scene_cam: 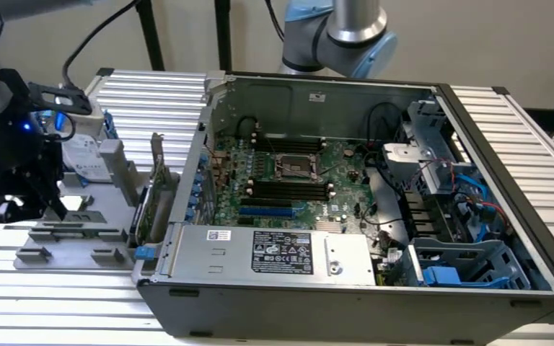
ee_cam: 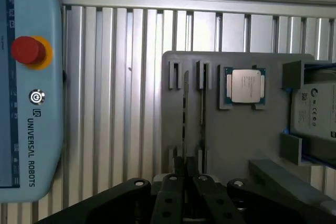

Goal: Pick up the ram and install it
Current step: 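Pick up the ram and move it above insertion slot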

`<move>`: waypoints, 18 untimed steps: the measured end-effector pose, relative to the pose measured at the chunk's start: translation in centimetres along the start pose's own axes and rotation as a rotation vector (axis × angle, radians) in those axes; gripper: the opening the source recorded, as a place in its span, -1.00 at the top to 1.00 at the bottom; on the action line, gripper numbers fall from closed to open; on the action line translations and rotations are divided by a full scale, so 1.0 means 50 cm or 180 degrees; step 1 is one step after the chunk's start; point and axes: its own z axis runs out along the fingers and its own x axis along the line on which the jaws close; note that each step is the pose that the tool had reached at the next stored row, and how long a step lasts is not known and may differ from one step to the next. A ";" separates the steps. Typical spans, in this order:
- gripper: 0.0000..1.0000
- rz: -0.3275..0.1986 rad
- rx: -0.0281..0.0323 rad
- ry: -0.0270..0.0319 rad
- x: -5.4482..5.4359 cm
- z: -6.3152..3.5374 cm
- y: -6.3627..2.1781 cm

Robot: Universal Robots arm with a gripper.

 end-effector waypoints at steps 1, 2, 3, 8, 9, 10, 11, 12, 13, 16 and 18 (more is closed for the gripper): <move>0.73 -0.0002 -0.0001 -0.0003 0.000 -0.008 -0.004; 0.73 -0.0003 0.0000 -0.0006 0.000 -0.016 -0.009; 0.73 -0.0005 0.0000 -0.0010 -0.001 -0.024 -0.014; 0.73 -0.0013 0.0000 -0.0026 -0.002 -0.065 -0.039; 0.73 -0.0015 0.0000 -0.0030 -0.002 -0.072 -0.044; 0.73 -0.0017 0.0000 -0.0033 -0.003 -0.080 -0.049; 0.73 -0.0018 0.0000 -0.0037 -0.003 -0.088 -0.055; 0.73 -0.0019 0.0000 -0.0040 -0.003 -0.096 -0.060; 0.73 -0.0020 0.0000 -0.0045 -0.003 -0.103 -0.066; 0.73 -0.0023 0.0000 -0.0059 -0.004 -0.125 -0.085; 0.73 -0.0025 0.0000 -0.0068 -0.004 -0.139 -0.098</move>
